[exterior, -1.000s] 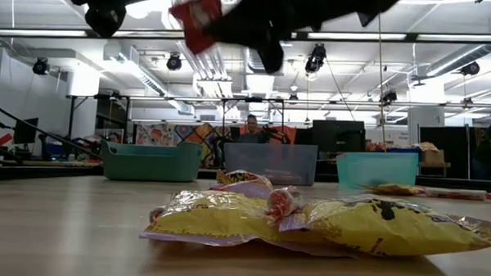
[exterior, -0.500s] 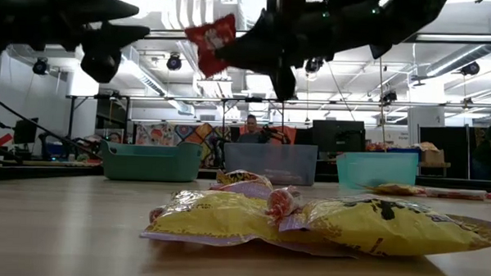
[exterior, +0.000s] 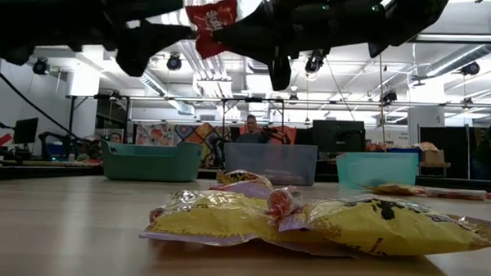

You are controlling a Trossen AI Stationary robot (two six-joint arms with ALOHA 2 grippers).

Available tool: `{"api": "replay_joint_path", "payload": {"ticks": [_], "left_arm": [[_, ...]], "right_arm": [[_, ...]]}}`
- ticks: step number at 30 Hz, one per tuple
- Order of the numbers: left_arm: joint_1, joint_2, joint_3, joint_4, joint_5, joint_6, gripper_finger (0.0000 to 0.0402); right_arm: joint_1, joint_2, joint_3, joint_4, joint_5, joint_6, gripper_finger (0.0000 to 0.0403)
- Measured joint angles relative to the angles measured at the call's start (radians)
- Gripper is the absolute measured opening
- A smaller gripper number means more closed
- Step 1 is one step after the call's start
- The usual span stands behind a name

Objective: Sort candy
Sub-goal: Put the red candy into the green bin

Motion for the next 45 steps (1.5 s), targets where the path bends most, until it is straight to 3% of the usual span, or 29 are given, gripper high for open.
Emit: {"api": "replay_joint_path", "payload": {"ticks": [14, 20, 25, 29, 34, 38, 40, 43, 45], "left_arm": [[0.094, 0.132, 0.103, 0.036, 0.009, 0.031, 0.0195], [0.095, 0.152, 0.132, 0.025, 0.029, 0.059, 0.0120], [0.095, 0.117, 0.128, 0.005, 0.029, 0.057, 0.0027], [0.102, 0.067, 0.125, -0.079, 0.021, 0.055, 0.0022], [0.144, -0.079, 0.141, -0.384, -0.076, 0.056, 0.0040], [0.245, -0.226, 0.219, -0.882, -0.246, 0.033, 0.0037], [0.340, -0.270, 0.279, -1.145, -0.284, -0.005, 0.0037], [0.538, -0.286, 0.331, -1.411, -0.231, -0.037, 0.0036], [0.700, -0.278, 0.347, -1.456, -0.077, -0.032, 0.0036]], "right_arm": [[0.002, 0.000, -0.004, -0.006, -0.010, -0.012, 0.0022], [0.002, 0.000, -0.005, 0.003, -0.010, 0.002, 0.0029], [0.002, -0.002, -0.005, -0.001, -0.010, 0.039, 0.0074], [-0.005, -0.020, -0.006, -0.015, -0.011, 0.053, 0.0127], [-0.020, -0.083, -0.006, -0.116, 0.030, 0.094, 0.0181], [-0.017, -0.129, -0.005, -0.243, 0.095, 0.114, 0.0204], [-0.018, -0.139, -0.005, -0.290, 0.125, 0.115, 0.0208], [-0.019, -0.139, -0.005, -0.292, 0.141, 0.115, 0.0210], [-0.017, -0.135, -0.005, -0.284, 0.140, 0.115, 0.0210]]}}
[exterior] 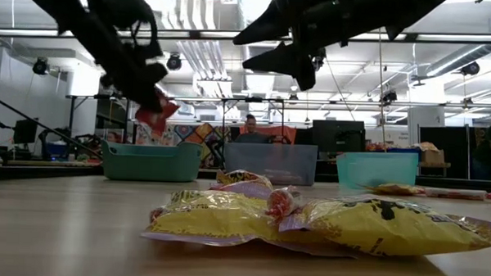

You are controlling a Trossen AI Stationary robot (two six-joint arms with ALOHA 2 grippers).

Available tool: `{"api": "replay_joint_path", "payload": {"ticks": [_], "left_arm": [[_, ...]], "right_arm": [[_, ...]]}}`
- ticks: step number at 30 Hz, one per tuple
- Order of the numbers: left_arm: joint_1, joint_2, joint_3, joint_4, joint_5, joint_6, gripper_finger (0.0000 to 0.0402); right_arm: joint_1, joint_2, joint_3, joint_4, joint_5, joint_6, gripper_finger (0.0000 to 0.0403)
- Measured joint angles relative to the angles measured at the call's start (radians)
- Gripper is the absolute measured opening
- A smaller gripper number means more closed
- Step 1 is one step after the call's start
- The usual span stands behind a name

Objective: Sort candy
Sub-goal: Put the red candy into the green bin, then put the yellow candy into the light green bin

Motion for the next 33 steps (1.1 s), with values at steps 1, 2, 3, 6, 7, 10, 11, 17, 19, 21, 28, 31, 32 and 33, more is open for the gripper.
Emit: {"api": "replay_joint_path", "payload": {"ticks": [1, 2, 3, 6, 7, 10, 11, 17, 19, 21, 28, 31, 32, 33], "left_arm": [[0.085, 0.014, 0.001, 0.000, 0.106, 0.001, 0.0036], [0.168, 0.034, 0.000, 0.008, 0.225, 0.001, 0.0036], [0.245, 0.055, -0.002, 0.016, 0.332, -0.001, 0.0036], [0.426, 0.125, 0.006, 0.043, 0.562, -0.028, 0.0036], [0.469, 0.149, 0.012, 0.044, 0.596, -0.040, 0.0036], [0.529, 0.199, 0.029, 0.040, 0.617, -0.037, 0.0039], [0.534, 0.208, 0.035, 0.041, 0.616, -0.028, 0.0041], [0.532, 0.231, 0.074, 0.014, 0.596, 0.003, 0.0063], [0.532, 0.224, 0.080, 0.007, 0.594, 0.009, 0.0073], [0.532, 0.213, 0.086, -0.002, 0.594, 0.016, 0.0084], [0.518, 0.124, 0.130, -0.122, 0.593, 0.043, 0.0114], [0.487, 0.049, 0.128, -0.130, 0.593, 0.045, 0.0115], [0.467, 0.022, 0.125, -0.126, 0.592, 0.037, 0.0116], [0.445, -0.005, 0.120, -0.121, 0.592, 0.027, 0.0116]], "right_arm": [[0.000, 0.001, 0.000, -0.003, -0.001, 0.000, 0.0210], [0.000, 0.002, 0.000, -0.010, 0.000, 0.000, 0.0210], [0.000, 0.003, 0.000, -0.014, 0.003, 0.000, 0.0210], [0.000, 0.003, 0.000, -0.017, 0.006, 0.000, 0.0210], [0.000, 0.003, 0.000, -0.017, 0.006, 0.000, 0.0210], [0.000, 0.003, 0.000, -0.018, 0.006, 0.000, 0.0210], [0.000, 0.003, 0.000, -0.018, 0.006, 0.000, 0.0210], [-0.002, 0.003, 0.000, -0.031, 0.006, 0.000, 0.0210], [-0.002, 0.003, 0.000, -0.033, 0.006, 0.004, 0.0210], [-0.002, 0.003, 0.000, -0.037, 0.006, 0.005, 0.0210], [-0.007, -0.055, 0.005, -0.174, -0.001, 0.028, 0.0210], [-0.018, -0.097, 0.034, -0.348, 0.005, 0.083, 0.0210], [-0.022, -0.107, 0.044, -0.409, 0.007, 0.107, 0.0210], [-0.027, -0.115, 0.056, -0.465, 0.008, 0.133, 0.0210]]}}
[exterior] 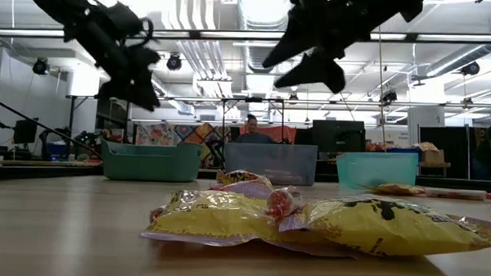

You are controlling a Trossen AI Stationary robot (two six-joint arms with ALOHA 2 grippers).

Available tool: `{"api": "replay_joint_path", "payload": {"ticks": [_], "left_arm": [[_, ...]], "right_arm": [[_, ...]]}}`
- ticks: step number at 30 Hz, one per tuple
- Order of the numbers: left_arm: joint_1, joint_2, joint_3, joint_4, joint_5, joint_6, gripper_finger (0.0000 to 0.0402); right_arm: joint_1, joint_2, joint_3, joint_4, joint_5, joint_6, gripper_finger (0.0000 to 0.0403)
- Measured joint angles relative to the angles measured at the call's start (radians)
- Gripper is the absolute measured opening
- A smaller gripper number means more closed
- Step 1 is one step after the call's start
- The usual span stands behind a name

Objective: Sort candy
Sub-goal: Put the yellow candy into the light green bin

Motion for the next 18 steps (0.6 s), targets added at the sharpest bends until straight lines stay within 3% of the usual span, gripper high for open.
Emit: {"api": "replay_joint_path", "payload": {"ticks": [6, 12, 18], "left_arm": [[-0.219, -0.152, -0.078, 0.105, -0.021, -0.082, 0.0116], [-0.507, -0.266, -0.157, 0.224, -0.256, -0.144, 0.0116], [-0.744, -0.296, -0.215, 0.339, -0.447, -0.151, 0.0116]], "right_arm": [[-0.011, 0.007, 0.056, -0.368, -0.002, 0.156, 0.0201], [-0.015, 0.056, 0.071, -0.703, -0.001, 0.338, 0.0194], [-0.027, 0.109, 0.069, -0.836, 0.000, 0.396, 0.0194]]}}
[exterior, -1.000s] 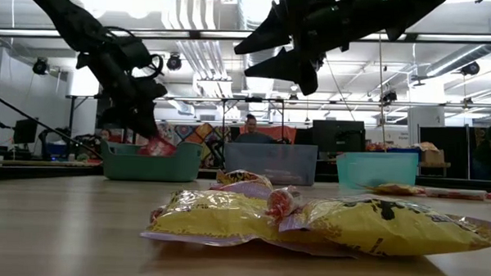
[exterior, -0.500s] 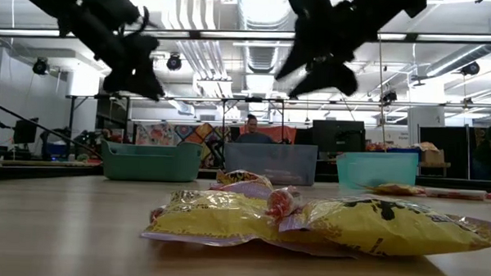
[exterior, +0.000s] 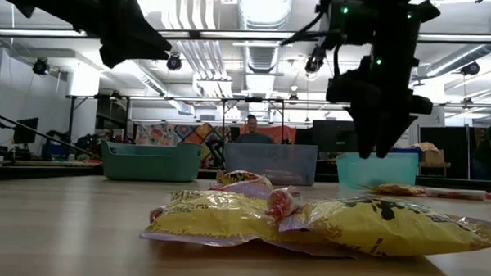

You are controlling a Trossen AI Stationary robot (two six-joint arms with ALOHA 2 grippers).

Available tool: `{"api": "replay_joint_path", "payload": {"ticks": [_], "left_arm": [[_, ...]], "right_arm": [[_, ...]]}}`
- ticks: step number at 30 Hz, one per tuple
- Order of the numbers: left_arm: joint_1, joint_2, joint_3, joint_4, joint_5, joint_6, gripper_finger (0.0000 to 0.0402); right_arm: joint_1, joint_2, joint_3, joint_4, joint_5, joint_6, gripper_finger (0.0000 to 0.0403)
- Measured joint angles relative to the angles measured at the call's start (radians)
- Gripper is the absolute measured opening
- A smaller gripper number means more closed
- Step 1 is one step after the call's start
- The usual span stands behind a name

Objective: Sort candy
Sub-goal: Put the yellow candy into the light green bin

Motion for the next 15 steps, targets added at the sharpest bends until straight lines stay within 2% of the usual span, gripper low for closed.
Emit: {"api": "replay_joint_path", "payload": {"ticks": [3, 7, 15], "left_arm": [[-0.074, 0.009, -0.009, 0.007, -0.067, -0.001, 0.0116], [-0.120, 0.026, -0.012, 0.009, -0.124, -0.004, 0.0116], [-0.124, 0.075, -0.012, 0.058, -0.128, -0.003, 0.0116]], "right_arm": [[-0.006, 0.032, 0.000, 0.010, -0.001, 0.001, 0.0194], [-0.018, 0.091, -0.001, 0.009, -0.002, 0.002, 0.0194], [-0.045, 0.206, 0.001, 0.015, -0.001, -0.009, 0.0188]]}}
